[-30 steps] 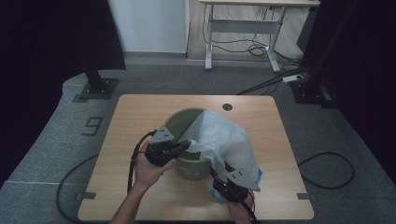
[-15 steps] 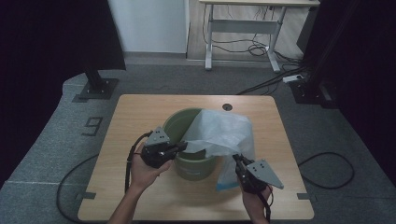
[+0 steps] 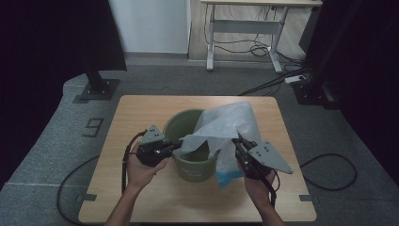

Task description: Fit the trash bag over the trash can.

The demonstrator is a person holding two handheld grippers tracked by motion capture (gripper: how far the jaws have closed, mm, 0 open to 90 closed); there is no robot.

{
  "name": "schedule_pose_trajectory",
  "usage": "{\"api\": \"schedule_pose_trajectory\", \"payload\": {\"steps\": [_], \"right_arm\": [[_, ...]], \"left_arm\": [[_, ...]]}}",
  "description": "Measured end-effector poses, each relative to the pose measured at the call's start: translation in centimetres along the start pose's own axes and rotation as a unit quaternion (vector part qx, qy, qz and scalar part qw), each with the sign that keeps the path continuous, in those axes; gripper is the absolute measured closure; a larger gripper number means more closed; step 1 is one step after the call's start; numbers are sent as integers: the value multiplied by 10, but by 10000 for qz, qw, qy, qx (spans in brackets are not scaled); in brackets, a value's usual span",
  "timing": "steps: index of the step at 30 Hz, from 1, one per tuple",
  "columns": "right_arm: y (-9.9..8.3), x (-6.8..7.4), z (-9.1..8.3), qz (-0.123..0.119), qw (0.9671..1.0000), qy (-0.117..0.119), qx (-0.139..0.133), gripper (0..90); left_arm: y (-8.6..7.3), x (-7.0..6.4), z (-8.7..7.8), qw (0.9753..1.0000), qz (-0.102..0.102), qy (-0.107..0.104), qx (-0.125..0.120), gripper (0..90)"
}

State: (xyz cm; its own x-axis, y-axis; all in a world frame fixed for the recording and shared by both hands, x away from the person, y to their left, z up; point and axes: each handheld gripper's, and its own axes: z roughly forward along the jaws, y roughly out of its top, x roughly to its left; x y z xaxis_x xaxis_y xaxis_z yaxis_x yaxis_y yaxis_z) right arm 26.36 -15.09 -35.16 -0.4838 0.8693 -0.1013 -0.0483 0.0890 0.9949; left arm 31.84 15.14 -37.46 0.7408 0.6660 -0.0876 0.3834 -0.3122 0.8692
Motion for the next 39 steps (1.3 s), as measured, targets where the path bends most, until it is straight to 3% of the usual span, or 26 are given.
{"api": "schedule_pose_trajectory", "payload": {"steps": [5, 7, 11, 17, 22, 26, 28, 31, 35, 37, 39], "right_arm": [[-2, 14, 10, -85, 9994, 333, 89, 888], [-7, 17, 12, -99, 9988, 448, 163, 887], [-21, 23, 17, -102, 9973, 633, 354, 887], [-29, 28, 15, -125, 9961, 779, 395, 887], [-36, 30, 11, -139, 9954, 832, 445, 887], [-42, 32, 9, -117, 9949, 872, 494, 887], [-45, 34, 8, -112, 9947, 889, 509, 887], [-49, 36, 8, -95, 9947, 888, 513, 887], [-50, 36, 8, -48, 9947, 896, 506, 886], [-50, 36, 7, -45, 9948, 892, 483, 886], [-49, 36, 5, -47, 9949, 893, 470, 886]], "left_arm": [[-4, 5, -5, 10000, -75, -11, -10, 879], [-3, 3, -12, 9995, -41, 136, -281, 741], [6, -3, -21, 9988, 55, -52, -486, 539], [20, -14, -20, 9984, 159, -172, -521, 471], [20, -16, -13, 9982, 37, -329, -496, 428], [16, -15, -7, 9981, -157, -332, -493, 339], [14, -15, -5, 9974, -239, -469, -486, 314], [13, -16, -4, 9970, -240, -606, -427, 311], [11, -18, 1, 9987, -112, -453, -182, 406], [9, -19, 4, 9995, -126, -283, -103, 470], [7, -19, 6, 9994, -149, -288, -119, 543]]}}
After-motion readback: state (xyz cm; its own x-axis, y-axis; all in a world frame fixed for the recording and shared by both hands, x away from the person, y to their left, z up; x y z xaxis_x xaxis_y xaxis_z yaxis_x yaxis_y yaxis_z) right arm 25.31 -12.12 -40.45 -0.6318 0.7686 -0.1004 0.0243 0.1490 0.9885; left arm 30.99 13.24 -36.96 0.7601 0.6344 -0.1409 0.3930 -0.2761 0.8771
